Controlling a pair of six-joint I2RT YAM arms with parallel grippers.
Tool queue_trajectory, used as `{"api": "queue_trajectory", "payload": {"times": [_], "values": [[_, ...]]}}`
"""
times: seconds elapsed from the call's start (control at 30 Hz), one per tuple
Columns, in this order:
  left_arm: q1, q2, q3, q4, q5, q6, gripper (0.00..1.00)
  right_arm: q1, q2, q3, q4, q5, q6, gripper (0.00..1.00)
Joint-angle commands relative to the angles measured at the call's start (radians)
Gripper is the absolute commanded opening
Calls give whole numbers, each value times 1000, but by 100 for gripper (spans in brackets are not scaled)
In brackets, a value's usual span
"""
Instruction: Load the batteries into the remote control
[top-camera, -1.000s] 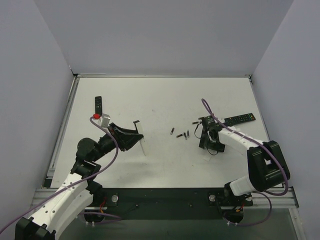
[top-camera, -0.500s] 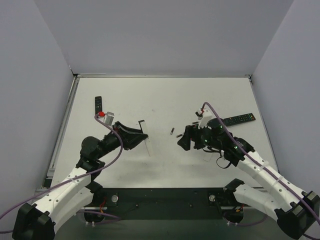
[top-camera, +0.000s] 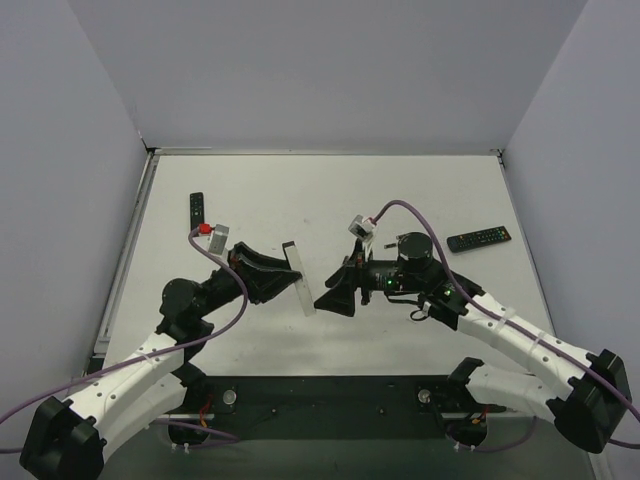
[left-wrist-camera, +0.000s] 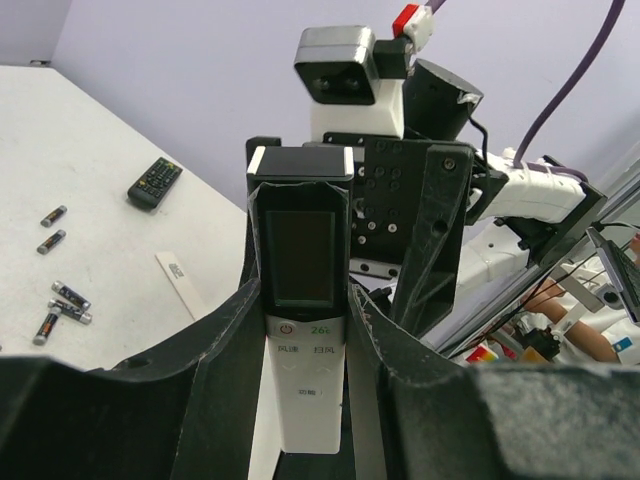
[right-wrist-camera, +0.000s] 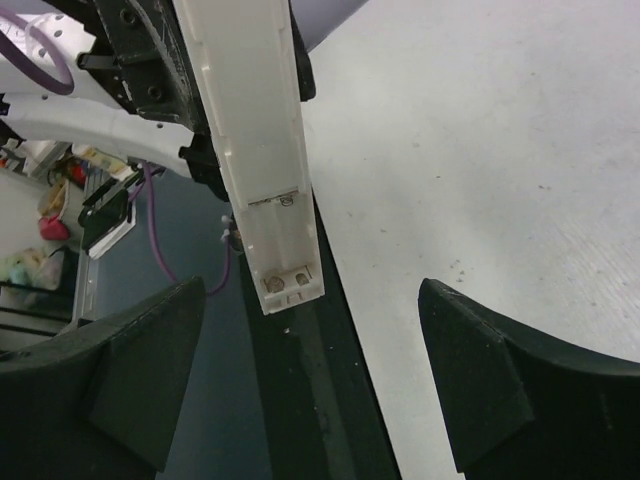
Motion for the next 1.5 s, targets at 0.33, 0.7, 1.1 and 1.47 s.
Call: {"api": "queue_trajectory", "payload": {"times": [0.33,0.7,1.1,1.47], "values": [[-14,-4,56,180,-5,-55,0,94,127,24,332,-148,83,62],[-14,-48,50,91,-32,-26,33,97,108,47,206,-133,0,0],[-23,-194,211,-650,-393,153,88,232,76,202,-265,511,-278,0],[-132,-115,254,-701,-530,175,89,359,200,308,-383,869,-295,0]]}}
